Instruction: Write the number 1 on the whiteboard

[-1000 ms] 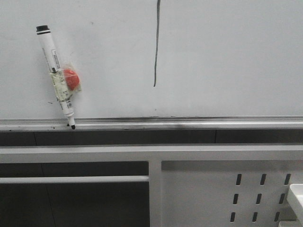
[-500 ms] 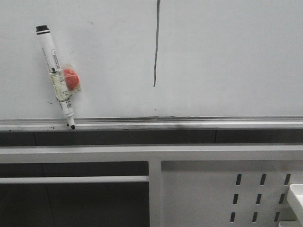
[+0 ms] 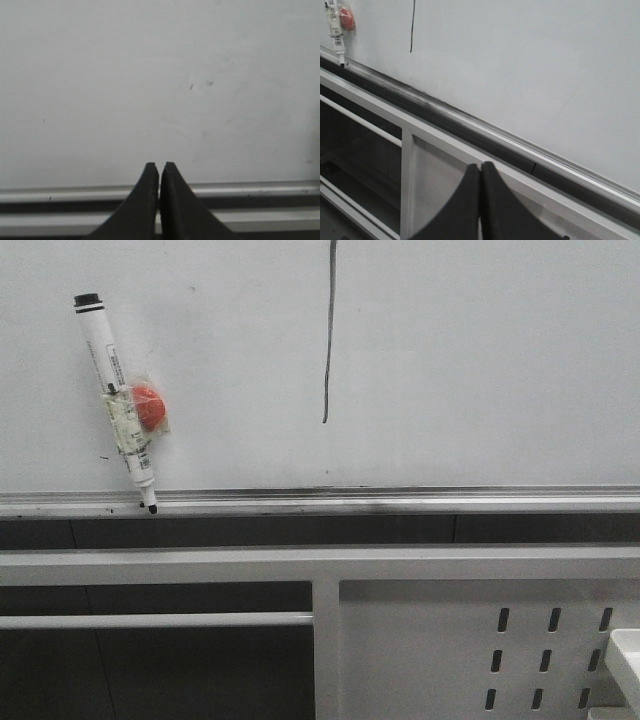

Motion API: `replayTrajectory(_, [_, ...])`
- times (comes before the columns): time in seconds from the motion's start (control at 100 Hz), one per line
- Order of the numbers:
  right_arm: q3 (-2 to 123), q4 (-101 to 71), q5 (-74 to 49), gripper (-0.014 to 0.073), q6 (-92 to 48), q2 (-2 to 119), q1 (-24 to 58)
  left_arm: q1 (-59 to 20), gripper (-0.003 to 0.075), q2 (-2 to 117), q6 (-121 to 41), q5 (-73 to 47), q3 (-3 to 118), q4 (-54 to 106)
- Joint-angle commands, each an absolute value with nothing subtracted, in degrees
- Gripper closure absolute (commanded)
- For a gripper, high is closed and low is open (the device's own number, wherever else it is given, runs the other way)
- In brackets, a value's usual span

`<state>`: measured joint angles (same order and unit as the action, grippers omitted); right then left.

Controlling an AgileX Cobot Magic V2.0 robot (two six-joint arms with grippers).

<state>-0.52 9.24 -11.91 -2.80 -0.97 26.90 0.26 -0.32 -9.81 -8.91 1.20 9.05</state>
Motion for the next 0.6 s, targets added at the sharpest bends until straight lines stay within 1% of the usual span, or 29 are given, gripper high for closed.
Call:
replayTrajectory(0.0, [-1.2,9.8,-7.7,0.0663,-2.9,-1.7,26.6,2.1,0.0740,-1.4,-10.0,0.4,-2.4,10.9])
replayTrajectory(0.07, [-1.2,9.8,-7.7,0.0663,-2.9,-1.7,26.6,3.2,0.0740,-1.4,-10.5,-4.8,-1.8,10.9])
replayTrajectory(0.25, [-1.2,9.8,-7.7,0.0663,-2.9,-1.7,26.6,3.3,0.0740,-1.5,-10.3,-6.3,-2.2,10.5])
replayTrajectory(0.36, [-1.2,9.8,-7.7,0.0663,-2.9,-1.7,26.6,3.3,0.0740,-1.5,-10.1,-10.1,-2.2,7.4])
replayTrajectory(0.51, [-1.2,9.8,-7.7,0.0663,-2.9,-1.7,26.6,2.5,0.0740,-1.5,0.0,-11.4,-2.2,-0.5])
replayTrajectory(0.59, [-1.2,9.8,-7.7,0.0663,-2.9,-1.7,26.6,0.9,0.0740,-1.5,0.8,-12.6,-2.2,-1.0])
